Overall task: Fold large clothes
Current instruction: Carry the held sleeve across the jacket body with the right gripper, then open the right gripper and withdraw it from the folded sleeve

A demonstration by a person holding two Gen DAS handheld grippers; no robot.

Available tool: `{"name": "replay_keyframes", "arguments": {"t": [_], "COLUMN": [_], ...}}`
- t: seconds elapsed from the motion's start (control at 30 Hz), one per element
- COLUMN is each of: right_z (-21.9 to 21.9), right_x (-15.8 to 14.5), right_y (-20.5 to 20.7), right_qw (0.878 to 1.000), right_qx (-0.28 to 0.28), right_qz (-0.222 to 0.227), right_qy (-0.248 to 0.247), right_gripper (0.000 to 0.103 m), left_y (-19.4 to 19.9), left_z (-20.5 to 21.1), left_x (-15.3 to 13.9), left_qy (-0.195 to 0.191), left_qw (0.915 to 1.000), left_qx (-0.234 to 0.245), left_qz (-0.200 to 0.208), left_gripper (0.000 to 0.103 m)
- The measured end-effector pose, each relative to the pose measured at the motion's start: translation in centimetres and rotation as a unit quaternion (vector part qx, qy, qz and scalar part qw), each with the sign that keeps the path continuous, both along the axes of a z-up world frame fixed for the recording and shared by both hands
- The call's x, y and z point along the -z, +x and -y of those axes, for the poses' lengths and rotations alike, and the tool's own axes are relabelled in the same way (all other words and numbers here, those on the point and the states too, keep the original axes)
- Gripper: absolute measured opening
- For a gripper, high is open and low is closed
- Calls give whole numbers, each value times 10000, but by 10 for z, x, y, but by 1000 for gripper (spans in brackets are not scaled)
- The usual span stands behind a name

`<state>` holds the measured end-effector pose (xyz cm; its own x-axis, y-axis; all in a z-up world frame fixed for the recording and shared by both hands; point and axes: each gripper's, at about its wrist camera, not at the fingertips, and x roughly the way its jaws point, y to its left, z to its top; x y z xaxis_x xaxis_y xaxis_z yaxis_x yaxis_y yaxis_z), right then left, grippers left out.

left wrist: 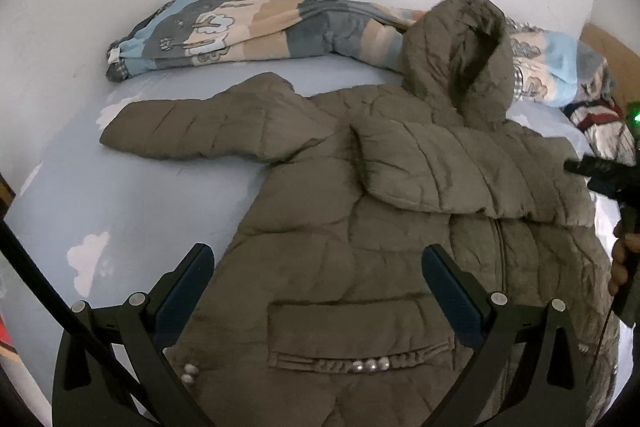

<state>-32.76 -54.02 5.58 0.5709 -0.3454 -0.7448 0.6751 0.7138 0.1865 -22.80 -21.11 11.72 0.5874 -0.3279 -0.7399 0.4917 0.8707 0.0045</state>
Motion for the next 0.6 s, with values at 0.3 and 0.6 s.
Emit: {"name": "replay_keyframes", "arguments": {"t": [0.3,0.6], "right_z": [41,-46], "right_x": [70,42], "right_y": [3,27], "right_qw": [9918,9945], "right_qx": [341,-556], "right_qz": [-1207,-882], "right_qy": [265,117], "right_gripper": [79,80], "left_y": [0,1], "left_z": [7,-2], "left_x": [7,9], "left_qy": [171,169], "left_qw": [9998,9994], "left_qx": [112,75], "left_qz": [-70,-276], "left_gripper": [103,103]}}
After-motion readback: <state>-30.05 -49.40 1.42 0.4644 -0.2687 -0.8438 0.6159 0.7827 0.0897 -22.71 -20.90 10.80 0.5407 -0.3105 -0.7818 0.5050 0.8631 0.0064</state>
